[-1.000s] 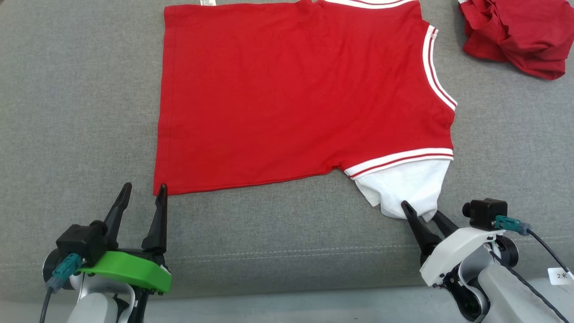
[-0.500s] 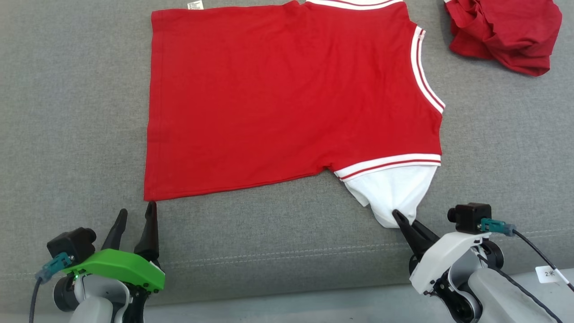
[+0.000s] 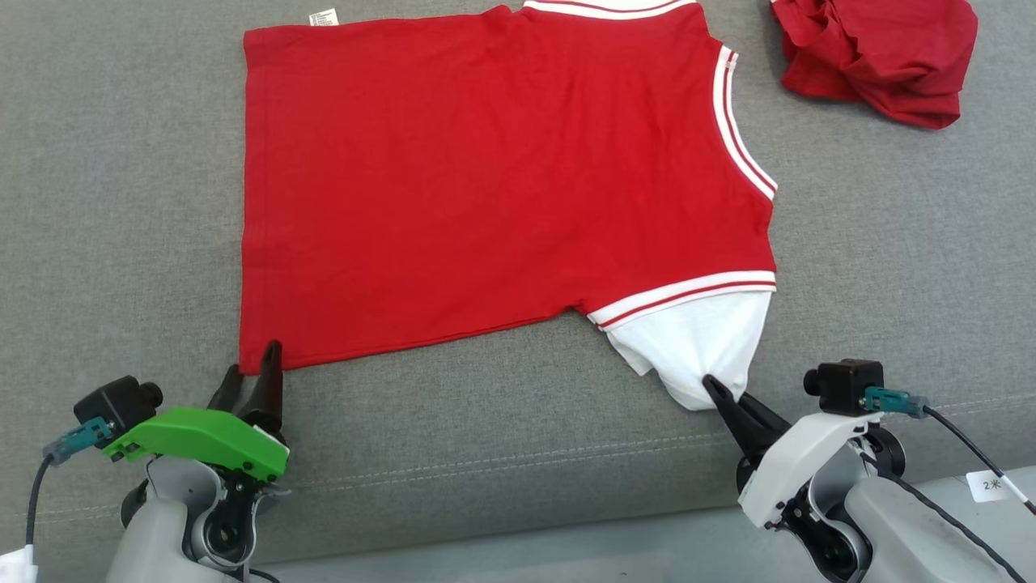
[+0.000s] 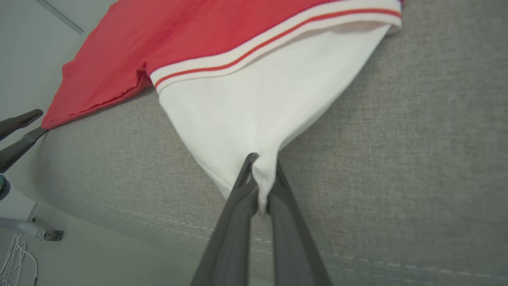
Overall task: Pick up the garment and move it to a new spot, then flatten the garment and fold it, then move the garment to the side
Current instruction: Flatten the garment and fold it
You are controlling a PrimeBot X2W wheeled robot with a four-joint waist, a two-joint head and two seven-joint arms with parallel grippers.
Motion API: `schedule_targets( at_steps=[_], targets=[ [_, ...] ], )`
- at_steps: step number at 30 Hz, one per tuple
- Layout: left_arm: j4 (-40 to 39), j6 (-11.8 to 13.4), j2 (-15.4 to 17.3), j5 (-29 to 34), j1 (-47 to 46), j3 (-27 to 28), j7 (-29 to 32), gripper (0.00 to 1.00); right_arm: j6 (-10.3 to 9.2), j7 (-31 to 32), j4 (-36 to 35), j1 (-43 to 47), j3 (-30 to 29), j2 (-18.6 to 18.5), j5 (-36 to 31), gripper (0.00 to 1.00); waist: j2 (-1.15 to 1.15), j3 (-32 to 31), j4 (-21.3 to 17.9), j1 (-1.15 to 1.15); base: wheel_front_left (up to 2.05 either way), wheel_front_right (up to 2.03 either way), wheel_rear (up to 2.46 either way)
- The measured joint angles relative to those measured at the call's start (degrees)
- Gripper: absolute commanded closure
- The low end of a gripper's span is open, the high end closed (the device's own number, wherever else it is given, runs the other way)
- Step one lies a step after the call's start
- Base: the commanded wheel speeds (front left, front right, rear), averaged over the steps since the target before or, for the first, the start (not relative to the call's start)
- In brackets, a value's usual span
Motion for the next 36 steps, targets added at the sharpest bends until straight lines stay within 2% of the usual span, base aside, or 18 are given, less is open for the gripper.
schedule_targets(
  at_steps=[2,3,4,5,6,13,18,27,36],
  targets=[
    [0.6,-0.01,-0.15,-1.97,-0.71,0.42,0.58,0.0,0.0,-0.25,0.0,-0.07,0.48,0.0,0.52,1.0,0.0,0.02,-0.11,0.0,0.0,0.0,0.0],
    [0.73,-0.02,-0.24,-2.43,-0.99,0.62,0.83,0.05,0.0,-0.41,0.01,-0.14,0.67,-0.04,0.66,1.0,0.0,0.02,-0.16,0.0,0.0,0.0,0.0],
    [0.88,-0.02,-0.26,-2.48,-1.27,0.69,0.97,0.29,0.0,-0.49,0.01,-0.23,0.85,-0.09,0.71,1.0,0.0,0.03,-0.22,0.0,0.0,0.0,0.0],
    [1.08,-0.02,-0.26,-2.48,-1.57,0.7,1.03,0.58,0.0,-0.49,0.03,-0.32,1.0,-0.18,0.86,1.0,0.0,0.05,-0.27,0.0,0.0,0.0,0.0],
    [1.33,-0.02,-0.26,-2.48,-1.83,0.73,1.43,0.99,0.0,-0.51,0.07,-0.44,1.15,-0.3,1.04,1.0,0.0,0.06,-0.31,0.0,0.0,0.0,0.0],
    [2.45,-0.03,-0.15,-2.92,-2.19,0.68,2.05,1.0,0.0,-1.44,0.09,-0.87,1.56,-0.94,3.19,1.0,0.0,0.07,-0.43,0.0,0.0,0.0,0.0],
    [0.67,-0.04,1.49,-2.81,-2.18,-1.03,2.05,1.0,0.0,-0.37,-1.51,-0.46,3.39,-1.54,7.21,1.0,0.0,0.06,-0.14,0.0,0.0,0.0,0.0],
    [-2.89,-0.04,3.25,-2.81,-0.71,-3.38,2.0,1.0,0.0,1.44,-5.63,1.58,5.54,-4.77,12.32,1.0,0.0,0.08,0.63,0.0,0.0,0.0,0.0],
    [-5.61,-0.04,4.19,-5.36,-0.34,-3.79,3.25,1.0,-0.01,1.44,-11.23,1.55,2.52,-4.91,23.15,1.0,0.0,0.22,0.55,0.0,0.0,0.0,0.0]
  ],
)
